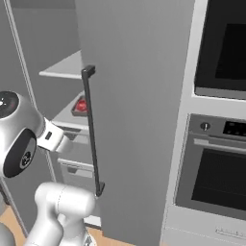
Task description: Take the meat container that has the steak and place it on the second highest rack of the freezer. Then take the vegetable container that has the tomato and sweet potato and place it on the highest rack of the freezer.
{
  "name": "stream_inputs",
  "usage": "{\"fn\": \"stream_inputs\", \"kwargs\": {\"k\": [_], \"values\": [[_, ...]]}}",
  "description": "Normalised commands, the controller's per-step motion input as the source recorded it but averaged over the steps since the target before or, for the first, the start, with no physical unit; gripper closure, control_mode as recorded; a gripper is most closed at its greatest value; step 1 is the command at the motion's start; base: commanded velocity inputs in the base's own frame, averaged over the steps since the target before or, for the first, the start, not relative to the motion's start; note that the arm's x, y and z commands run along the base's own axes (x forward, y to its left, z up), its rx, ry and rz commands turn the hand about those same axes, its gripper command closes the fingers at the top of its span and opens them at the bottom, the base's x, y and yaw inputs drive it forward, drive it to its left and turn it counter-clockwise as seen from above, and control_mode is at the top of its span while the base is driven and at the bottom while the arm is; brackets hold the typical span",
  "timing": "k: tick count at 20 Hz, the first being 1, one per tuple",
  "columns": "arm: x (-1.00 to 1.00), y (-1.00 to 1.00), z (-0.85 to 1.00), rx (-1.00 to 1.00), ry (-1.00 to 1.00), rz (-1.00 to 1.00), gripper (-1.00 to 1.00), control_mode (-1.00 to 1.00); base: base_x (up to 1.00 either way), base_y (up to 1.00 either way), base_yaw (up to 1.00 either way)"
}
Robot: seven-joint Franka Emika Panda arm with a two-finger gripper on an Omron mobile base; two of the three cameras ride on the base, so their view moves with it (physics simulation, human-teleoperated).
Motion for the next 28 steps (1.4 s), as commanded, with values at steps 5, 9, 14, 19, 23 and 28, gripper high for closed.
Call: {"fn": "stream_inputs", "kwargs": {"k": [5,9,14,19,23,28], "values": [[0.0,0.0,0.0,0.0,0.0,0.0,-1.0,1.0,0.0,-1.0,0.0],[0.0,0.0,0.0,0.0,0.0,0.0,-1.0,1.0,0.0,-1.0,0.0],[0.0,0.0,0.0,0.0,0.0,0.0,-1.0,1.0,0.0,-1.0,0.0],[0.0,0.0,0.0,0.0,0.0,0.0,-1.0,1.0,0.0,-1.0,0.0],[0.0,0.0,0.0,0.0,0.0,0.0,-1.0,1.0,0.03,-1.0,0.0],[0.0,0.0,0.0,0.0,0.0,0.0,-1.0,1.0,0.17,-1.0,0.0]]}}
